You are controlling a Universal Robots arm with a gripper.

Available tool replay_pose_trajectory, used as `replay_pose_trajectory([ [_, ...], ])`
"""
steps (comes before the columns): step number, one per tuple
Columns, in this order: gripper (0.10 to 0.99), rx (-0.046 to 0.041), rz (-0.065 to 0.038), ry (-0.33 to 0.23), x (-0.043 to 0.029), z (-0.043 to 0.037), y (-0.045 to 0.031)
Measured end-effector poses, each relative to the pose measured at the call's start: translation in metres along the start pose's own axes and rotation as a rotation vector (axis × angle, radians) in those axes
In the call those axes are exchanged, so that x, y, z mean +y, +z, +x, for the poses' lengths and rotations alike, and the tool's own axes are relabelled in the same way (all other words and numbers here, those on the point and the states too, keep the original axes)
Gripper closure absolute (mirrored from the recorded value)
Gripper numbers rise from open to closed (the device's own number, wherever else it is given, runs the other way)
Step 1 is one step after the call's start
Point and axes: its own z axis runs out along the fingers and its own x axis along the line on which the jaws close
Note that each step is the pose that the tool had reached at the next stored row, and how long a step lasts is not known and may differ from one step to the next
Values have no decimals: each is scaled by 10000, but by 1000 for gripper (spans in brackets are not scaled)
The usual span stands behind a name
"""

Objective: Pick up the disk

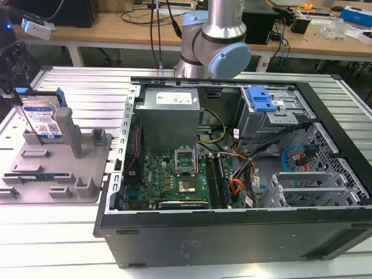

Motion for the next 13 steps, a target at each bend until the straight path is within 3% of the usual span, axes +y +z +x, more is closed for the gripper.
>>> replay_pose_trajectory([
  [13,529,0,-1,0,-3,-3,115],
])
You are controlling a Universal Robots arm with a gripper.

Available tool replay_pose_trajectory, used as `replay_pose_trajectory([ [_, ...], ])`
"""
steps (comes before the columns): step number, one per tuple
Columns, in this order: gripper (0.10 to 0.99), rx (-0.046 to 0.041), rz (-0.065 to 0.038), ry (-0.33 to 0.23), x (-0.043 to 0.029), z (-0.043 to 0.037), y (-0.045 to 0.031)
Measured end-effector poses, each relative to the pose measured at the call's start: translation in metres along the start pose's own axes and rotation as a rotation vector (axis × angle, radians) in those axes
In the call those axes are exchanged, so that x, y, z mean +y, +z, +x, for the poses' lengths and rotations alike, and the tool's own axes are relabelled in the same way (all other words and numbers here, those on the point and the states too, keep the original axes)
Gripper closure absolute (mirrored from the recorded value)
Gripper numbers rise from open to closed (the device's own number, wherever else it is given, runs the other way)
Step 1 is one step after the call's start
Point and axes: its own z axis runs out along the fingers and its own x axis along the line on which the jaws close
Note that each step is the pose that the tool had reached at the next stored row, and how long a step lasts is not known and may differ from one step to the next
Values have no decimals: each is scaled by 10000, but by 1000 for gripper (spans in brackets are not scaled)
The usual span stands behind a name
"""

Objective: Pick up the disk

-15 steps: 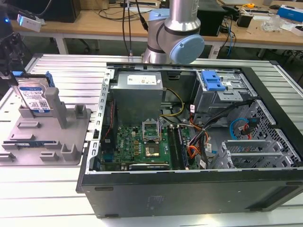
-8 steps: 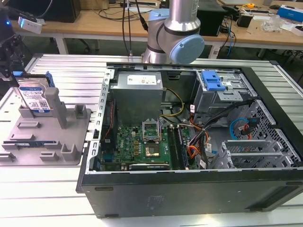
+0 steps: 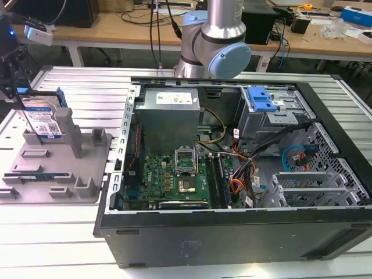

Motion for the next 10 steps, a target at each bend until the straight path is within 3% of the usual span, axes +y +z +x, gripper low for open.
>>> replay_pose_trajectory([
  [1,545,0,0,0,0,0,10],
  [2,616,0,-1,0,0,0,15],
  [10,616,0,-1,0,-1,-1,38],
])
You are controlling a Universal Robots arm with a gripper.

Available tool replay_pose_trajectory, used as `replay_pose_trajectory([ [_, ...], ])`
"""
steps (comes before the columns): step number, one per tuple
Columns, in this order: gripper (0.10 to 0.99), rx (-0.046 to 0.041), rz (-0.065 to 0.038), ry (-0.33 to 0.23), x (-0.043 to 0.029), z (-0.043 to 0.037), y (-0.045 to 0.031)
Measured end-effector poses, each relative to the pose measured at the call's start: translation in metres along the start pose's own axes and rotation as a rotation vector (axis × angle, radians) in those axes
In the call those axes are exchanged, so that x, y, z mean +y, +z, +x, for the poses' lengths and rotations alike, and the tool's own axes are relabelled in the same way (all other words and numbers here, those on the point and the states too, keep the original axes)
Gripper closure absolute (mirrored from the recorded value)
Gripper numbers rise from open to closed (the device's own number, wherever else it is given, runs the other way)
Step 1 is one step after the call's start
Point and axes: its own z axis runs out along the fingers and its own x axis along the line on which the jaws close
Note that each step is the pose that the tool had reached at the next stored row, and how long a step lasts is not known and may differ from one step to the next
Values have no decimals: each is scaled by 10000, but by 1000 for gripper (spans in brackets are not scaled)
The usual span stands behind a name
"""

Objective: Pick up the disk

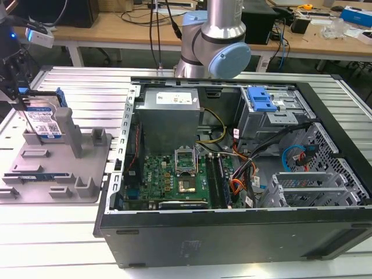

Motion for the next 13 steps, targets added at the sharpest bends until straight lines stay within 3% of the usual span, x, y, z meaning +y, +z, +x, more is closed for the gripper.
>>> replay_pose_trajectory([
  [11,616,0,1,1,0,-5,1],
  [13,698,1,1,0,0,-5,0],
])
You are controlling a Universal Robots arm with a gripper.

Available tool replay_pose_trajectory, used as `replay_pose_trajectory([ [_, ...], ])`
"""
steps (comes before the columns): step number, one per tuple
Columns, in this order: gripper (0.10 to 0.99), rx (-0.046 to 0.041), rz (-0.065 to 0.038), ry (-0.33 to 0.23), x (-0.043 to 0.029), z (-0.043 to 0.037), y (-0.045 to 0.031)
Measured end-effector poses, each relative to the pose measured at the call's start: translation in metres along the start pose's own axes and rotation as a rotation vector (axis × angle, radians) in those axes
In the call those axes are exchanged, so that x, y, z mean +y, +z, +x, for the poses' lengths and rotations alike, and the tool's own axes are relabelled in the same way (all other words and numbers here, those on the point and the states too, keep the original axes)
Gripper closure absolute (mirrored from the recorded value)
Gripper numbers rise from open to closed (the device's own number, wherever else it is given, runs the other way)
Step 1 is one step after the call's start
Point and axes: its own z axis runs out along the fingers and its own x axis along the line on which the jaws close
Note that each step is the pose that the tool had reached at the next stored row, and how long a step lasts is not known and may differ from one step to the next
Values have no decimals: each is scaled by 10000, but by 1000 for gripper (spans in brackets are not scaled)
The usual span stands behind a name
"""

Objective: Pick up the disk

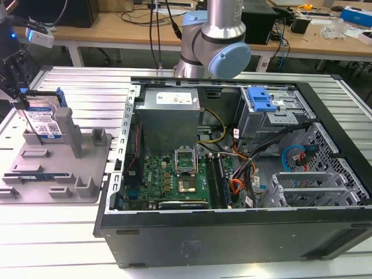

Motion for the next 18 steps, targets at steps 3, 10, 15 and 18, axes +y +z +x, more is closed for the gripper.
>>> replay_pose_trajectory([
  [3,722,-1,-1,0,0,0,0],
  [10,722,-1,0,0,8,7,-254],
  [15,722,-2,1,1,14,13,-485],
  [18,722,-1,0,1,23,19,-754],
])
